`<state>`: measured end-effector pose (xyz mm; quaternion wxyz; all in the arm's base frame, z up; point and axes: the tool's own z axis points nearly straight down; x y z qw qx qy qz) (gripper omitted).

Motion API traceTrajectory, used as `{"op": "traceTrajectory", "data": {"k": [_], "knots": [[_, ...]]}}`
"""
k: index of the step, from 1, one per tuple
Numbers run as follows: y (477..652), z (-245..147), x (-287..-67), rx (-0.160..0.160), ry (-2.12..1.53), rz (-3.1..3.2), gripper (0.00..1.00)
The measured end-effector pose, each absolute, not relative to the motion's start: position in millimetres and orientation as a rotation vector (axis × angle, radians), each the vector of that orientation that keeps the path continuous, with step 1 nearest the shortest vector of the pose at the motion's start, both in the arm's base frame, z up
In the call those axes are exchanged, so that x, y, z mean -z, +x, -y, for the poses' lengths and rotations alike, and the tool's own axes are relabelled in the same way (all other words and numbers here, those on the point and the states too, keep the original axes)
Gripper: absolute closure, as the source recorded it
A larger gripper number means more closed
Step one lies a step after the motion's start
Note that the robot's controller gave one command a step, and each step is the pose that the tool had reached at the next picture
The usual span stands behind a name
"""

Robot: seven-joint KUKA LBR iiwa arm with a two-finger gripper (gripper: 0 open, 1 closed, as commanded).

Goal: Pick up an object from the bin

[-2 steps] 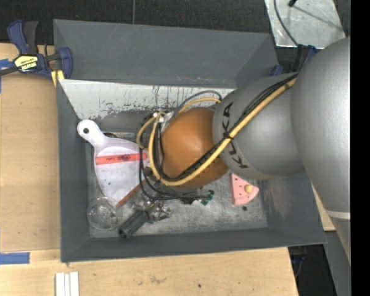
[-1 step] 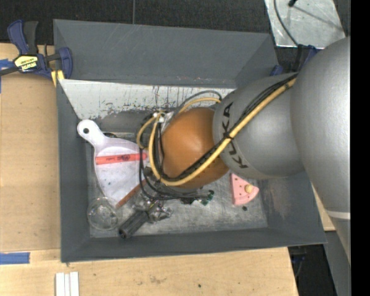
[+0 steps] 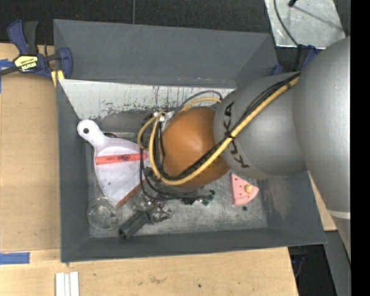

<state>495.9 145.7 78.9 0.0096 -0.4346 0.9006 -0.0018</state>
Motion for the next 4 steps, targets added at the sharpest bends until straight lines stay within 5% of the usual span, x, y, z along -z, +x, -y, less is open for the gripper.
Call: {"op": "traceTrajectory", "data": {"k": [4], "knots": [[492.6,-145.5,-128.9,-0.002,-1.366,-2.833,1.0]]}}
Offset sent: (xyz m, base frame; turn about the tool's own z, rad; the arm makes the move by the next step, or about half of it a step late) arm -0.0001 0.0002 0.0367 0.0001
